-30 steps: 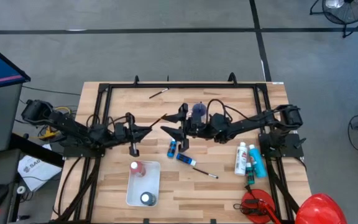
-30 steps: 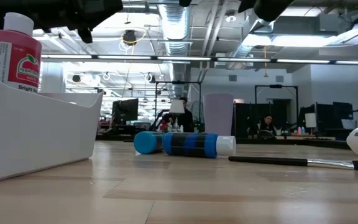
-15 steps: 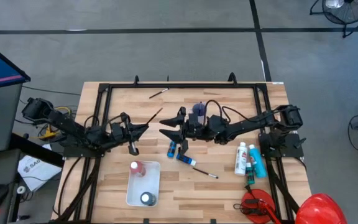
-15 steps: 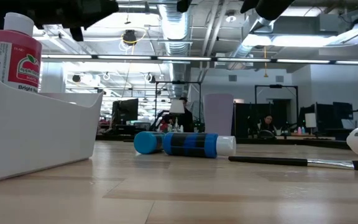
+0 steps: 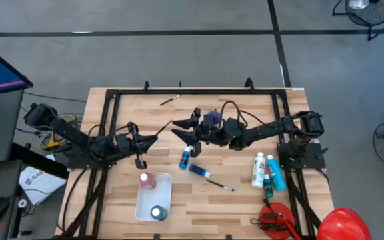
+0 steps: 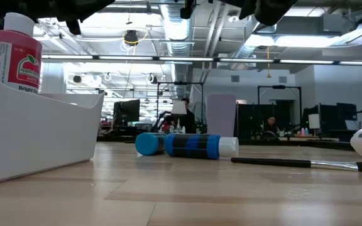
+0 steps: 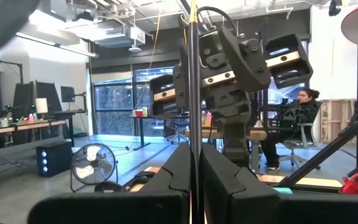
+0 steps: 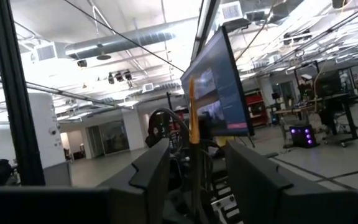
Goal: Pick & Place Paint Supplies
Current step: Put the gold paint brush into the violet cup
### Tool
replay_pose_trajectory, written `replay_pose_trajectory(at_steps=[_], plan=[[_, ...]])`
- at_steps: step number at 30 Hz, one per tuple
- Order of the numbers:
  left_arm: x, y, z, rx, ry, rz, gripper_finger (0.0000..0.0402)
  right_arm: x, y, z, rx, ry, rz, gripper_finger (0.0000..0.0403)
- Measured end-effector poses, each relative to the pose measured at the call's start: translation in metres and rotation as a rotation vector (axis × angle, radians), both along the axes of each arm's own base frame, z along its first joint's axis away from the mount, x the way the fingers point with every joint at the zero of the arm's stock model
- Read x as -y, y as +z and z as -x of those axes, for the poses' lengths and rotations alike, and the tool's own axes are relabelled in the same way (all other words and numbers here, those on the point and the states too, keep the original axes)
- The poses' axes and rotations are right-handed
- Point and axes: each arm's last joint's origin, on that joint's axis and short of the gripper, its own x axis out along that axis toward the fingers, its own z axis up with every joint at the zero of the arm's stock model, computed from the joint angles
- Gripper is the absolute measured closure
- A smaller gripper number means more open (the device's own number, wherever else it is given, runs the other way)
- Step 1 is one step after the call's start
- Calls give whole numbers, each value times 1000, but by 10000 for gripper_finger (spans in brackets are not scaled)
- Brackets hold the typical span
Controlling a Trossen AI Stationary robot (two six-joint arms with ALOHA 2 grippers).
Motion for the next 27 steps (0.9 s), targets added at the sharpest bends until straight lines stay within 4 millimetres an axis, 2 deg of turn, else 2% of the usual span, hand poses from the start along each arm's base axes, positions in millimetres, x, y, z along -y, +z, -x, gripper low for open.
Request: replay_pose_trajectory(at_steps=[7, 17, 27], plan=[[0, 0, 0, 0, 0, 0, 396, 1, 4, 2, 49, -6, 2, 257], [-2, 0, -1, -1, 9, 0, 396, 0, 22, -9, 9, -26, 54, 260], [-1, 0, -1, -3, 8, -1, 396, 0, 21, -11, -23, -24, 56, 259]])
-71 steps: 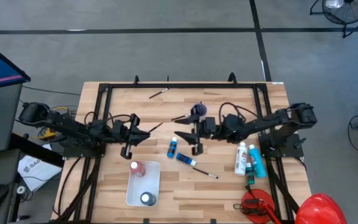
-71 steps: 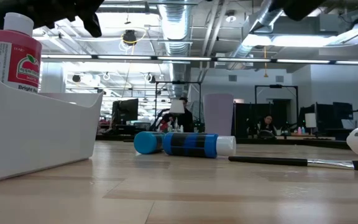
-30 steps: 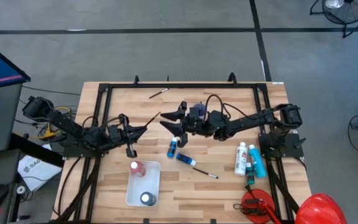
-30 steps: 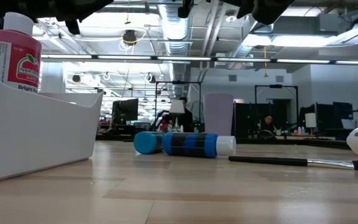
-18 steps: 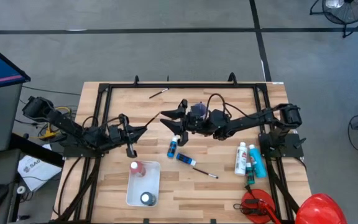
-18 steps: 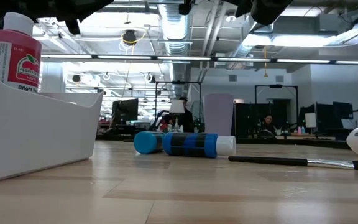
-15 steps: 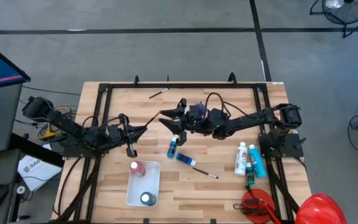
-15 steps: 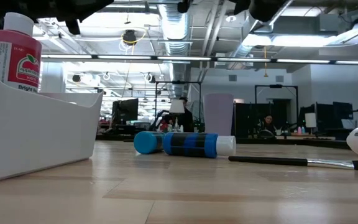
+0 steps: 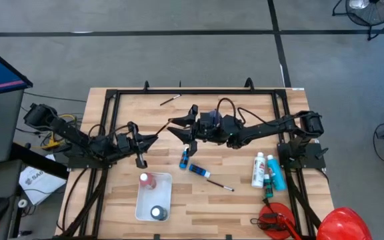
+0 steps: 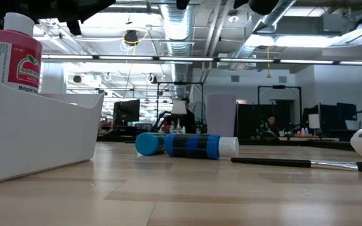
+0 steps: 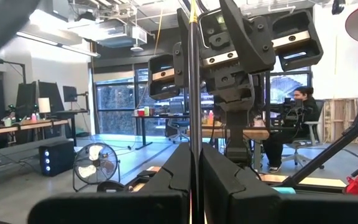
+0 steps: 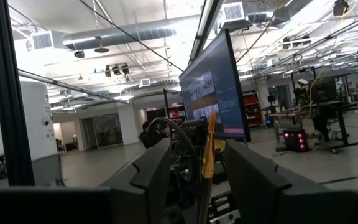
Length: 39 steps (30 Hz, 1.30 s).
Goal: Pick & Place Paint Supplies
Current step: Put the gold paint brush into the violet cup
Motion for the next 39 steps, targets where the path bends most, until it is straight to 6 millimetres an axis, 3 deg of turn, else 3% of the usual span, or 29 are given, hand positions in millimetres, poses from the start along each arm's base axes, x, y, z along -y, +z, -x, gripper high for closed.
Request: replay_pose_trajectory(at_steps=[28, 39], plan=[[1, 0, 0, 5, -26, 5, 396, 4, 0, 0, -8, -29, 49, 338], [1, 0, 0, 2, -27, 7, 396, 4, 0, 0, -8, -29, 49, 343]])
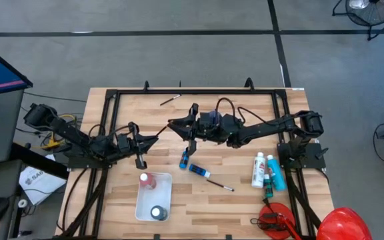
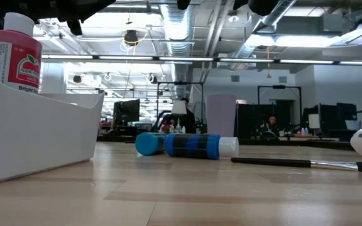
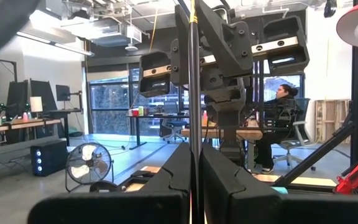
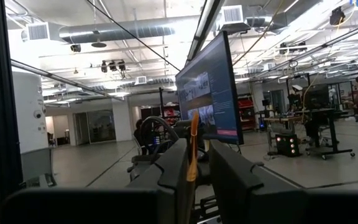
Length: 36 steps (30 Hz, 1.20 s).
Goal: Pick & Place Paint Supplies
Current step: Put the gold paint brush into the violet cup
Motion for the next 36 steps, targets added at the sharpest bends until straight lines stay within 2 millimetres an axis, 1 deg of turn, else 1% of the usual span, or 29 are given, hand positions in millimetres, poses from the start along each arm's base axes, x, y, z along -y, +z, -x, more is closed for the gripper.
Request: replay_pose_trajectory(at_steps=[6, 11, 18, 21, 23, 26, 33, 36], plan=[[0, 0, 0, -2, 0, -1, 396, 0, 0, 0, 0, 0, 0, 351], [0, 0, 0, -2, 1, -1, 396, 0, 0, 0, 0, -2, 7, 394], [0, 0, 0, -3, 2, -4, 394, 0, 0, 0, 2, -6, 16, 398], [0, 0, 0, -6, 13, -4, 379, -1, 0, 0, -1, -5, 17, 400], [-1, -1, 0, -14, 32, -1, 360, -2, 0, 0, -3, -5, 20, 400], [-2, -1, 0, -24, 76, 14, 316, -4, 0, 0, -7, -4, 23, 401], [-5, -2, 2, -40, 191, 65, 174, -3, -3, -1, -56, -24, 18, 402], [-5, -2, 2, -41, 198, 68, 124, -5, -2, 1, -95, -67, 20, 402]])
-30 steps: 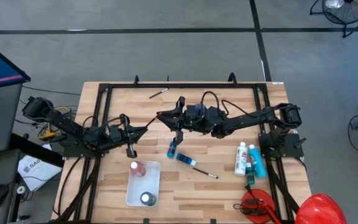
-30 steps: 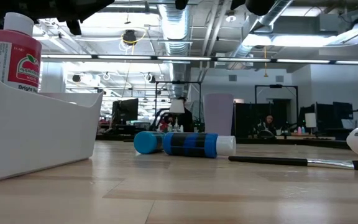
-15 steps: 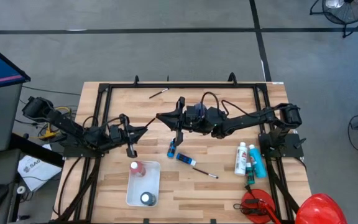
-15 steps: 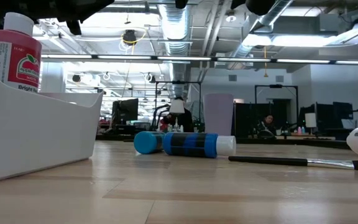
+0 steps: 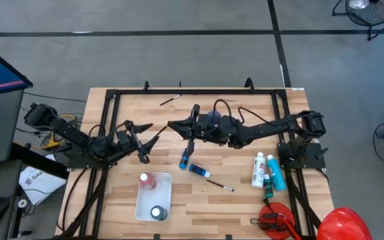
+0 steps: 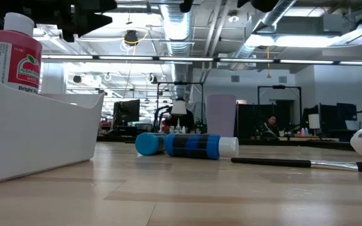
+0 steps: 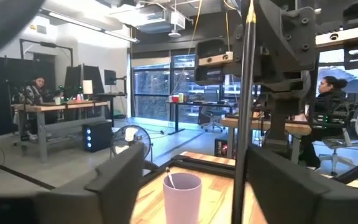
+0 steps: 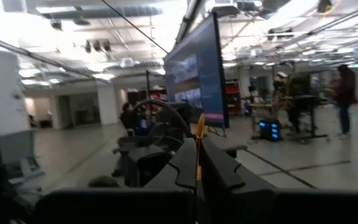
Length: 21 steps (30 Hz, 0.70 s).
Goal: Pick & Place Paint Supplies
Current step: Put the gold paint brush into the violet cup
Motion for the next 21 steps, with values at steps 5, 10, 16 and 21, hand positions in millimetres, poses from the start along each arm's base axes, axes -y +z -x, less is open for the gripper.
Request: replay_pose_trajectory(at_steps=[5, 10, 16, 21], plan=[[0, 0, 0, -1, 3, 1, 71, -5, 10, 8, -35, -64, 37, 403], [-2, -1, 1, -10, 59, 21, 42, -12, 23, 21, -104, -185, 83, 403], [-2, -1, 1, -14, 78, 28, 39, -18, 28, 38, -256, -376, 109, 403], [-2, -1, 1, -14, 78, 28, 47, -18, 27, 48, -381, -462, 135, 403]])
